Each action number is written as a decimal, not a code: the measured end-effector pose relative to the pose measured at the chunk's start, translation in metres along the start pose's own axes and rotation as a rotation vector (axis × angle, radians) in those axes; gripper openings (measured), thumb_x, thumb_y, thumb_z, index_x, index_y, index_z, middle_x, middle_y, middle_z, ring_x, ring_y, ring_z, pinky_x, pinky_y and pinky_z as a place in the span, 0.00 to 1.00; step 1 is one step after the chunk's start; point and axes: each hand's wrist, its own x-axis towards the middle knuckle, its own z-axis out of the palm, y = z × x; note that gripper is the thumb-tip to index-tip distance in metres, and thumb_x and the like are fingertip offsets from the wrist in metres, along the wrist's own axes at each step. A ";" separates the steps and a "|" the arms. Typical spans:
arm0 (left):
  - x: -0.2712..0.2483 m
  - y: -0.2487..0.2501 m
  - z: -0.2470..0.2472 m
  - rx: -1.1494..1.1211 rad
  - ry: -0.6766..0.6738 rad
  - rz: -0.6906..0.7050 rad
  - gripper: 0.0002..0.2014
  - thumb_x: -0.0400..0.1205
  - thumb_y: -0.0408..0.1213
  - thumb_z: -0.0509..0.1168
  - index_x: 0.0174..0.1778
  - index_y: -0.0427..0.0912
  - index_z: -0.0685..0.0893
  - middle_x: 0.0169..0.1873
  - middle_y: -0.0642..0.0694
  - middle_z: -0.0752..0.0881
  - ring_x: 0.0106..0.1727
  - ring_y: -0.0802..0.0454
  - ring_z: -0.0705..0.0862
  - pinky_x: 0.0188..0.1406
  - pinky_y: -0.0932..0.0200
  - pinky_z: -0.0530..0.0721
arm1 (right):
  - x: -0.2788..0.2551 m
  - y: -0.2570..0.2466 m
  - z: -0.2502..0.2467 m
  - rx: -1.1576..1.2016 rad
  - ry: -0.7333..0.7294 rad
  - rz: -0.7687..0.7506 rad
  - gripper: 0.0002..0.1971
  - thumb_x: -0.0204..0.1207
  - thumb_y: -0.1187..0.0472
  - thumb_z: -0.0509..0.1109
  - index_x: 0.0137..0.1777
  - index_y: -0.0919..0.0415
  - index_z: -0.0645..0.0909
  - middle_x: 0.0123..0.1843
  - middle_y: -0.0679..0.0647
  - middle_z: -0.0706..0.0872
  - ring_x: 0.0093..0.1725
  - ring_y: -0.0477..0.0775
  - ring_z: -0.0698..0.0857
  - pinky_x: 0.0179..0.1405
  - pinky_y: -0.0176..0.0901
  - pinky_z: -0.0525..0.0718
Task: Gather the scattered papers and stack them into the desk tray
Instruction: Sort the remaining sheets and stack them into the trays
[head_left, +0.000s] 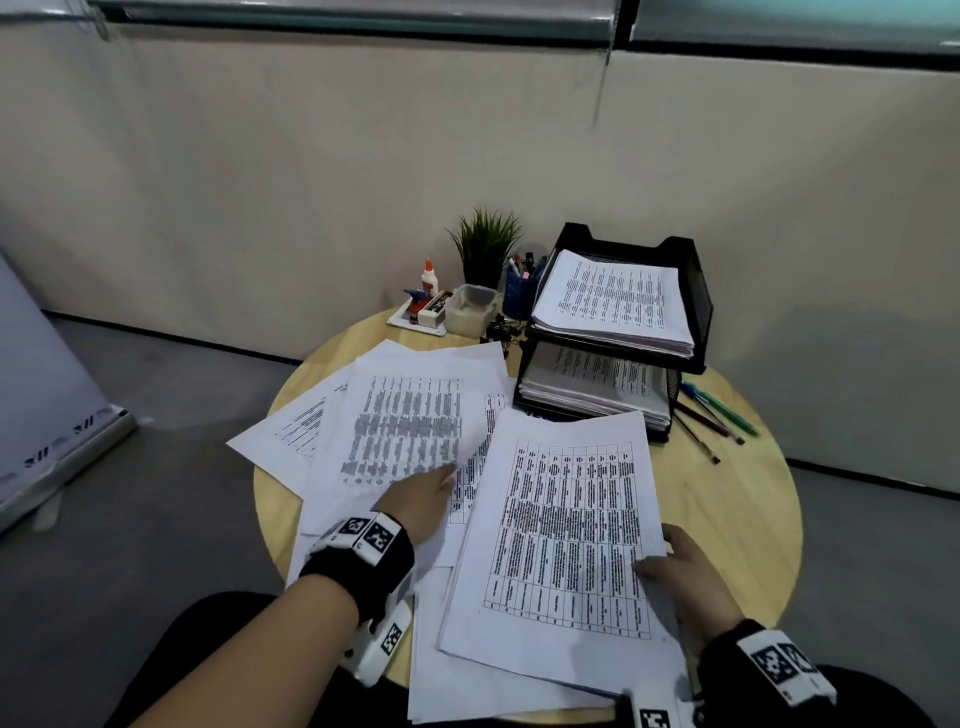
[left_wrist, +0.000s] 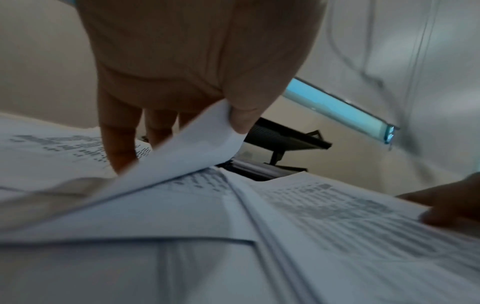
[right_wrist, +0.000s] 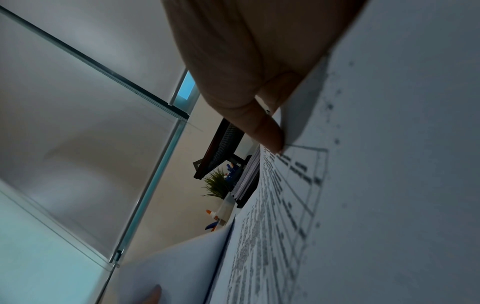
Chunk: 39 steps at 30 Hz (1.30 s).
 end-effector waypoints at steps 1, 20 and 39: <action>-0.010 0.009 0.000 -0.064 -0.014 0.030 0.23 0.89 0.46 0.44 0.82 0.46 0.59 0.76 0.40 0.71 0.74 0.44 0.73 0.71 0.56 0.70 | -0.002 -0.001 0.001 0.001 -0.007 -0.001 0.20 0.74 0.85 0.53 0.63 0.72 0.70 0.54 0.75 0.83 0.48 0.72 0.84 0.51 0.63 0.82; -0.082 0.087 0.084 -0.272 -0.425 0.265 0.27 0.86 0.55 0.50 0.80 0.47 0.64 0.76 0.47 0.71 0.75 0.49 0.71 0.77 0.53 0.66 | -0.023 -0.005 -0.002 0.251 -0.108 0.207 0.19 0.84 0.54 0.59 0.55 0.71 0.82 0.49 0.70 0.89 0.42 0.66 0.89 0.44 0.56 0.85; -0.015 0.031 0.045 -0.028 -0.095 -0.093 0.12 0.83 0.40 0.57 0.43 0.33 0.75 0.57 0.34 0.78 0.55 0.44 0.80 0.52 0.52 0.77 | -0.016 0.001 -0.001 -0.051 -0.179 0.136 0.22 0.65 0.83 0.61 0.61 0.75 0.77 0.54 0.75 0.86 0.47 0.72 0.87 0.53 0.68 0.84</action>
